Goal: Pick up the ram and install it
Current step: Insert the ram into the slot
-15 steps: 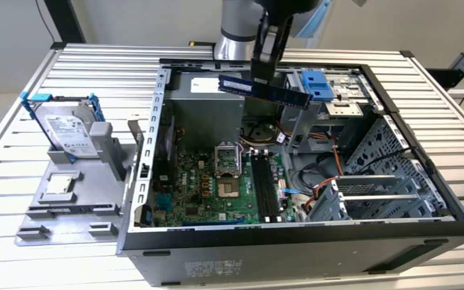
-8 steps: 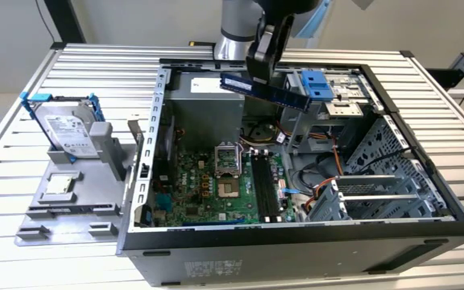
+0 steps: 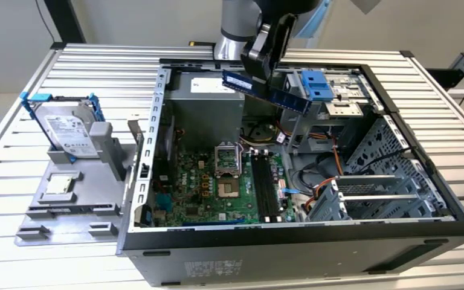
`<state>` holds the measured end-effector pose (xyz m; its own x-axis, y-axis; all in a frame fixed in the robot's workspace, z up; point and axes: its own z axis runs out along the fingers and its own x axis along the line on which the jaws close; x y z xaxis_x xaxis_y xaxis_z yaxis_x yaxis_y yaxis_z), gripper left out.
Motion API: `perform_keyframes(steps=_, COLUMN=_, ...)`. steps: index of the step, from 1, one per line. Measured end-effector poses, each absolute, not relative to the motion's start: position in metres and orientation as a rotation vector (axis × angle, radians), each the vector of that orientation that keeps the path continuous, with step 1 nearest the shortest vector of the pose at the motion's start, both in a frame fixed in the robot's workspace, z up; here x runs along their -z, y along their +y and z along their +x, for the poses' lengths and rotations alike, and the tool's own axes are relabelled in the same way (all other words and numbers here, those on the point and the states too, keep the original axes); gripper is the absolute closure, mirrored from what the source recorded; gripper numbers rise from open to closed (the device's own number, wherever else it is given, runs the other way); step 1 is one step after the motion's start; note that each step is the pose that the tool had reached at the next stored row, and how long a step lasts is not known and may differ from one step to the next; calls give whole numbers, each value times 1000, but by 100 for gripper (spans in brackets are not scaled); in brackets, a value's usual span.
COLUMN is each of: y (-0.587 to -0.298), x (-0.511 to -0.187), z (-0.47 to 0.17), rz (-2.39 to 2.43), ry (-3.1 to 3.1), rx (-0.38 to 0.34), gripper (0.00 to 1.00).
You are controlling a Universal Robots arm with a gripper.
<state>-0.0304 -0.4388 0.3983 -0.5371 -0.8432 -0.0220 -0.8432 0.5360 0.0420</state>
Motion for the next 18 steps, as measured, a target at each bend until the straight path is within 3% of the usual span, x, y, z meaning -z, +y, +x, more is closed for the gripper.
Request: perform_keyframes(steps=18, y=-439, x=-396, z=-30, rz=1157, ry=-2925, rx=74, gripper=100)
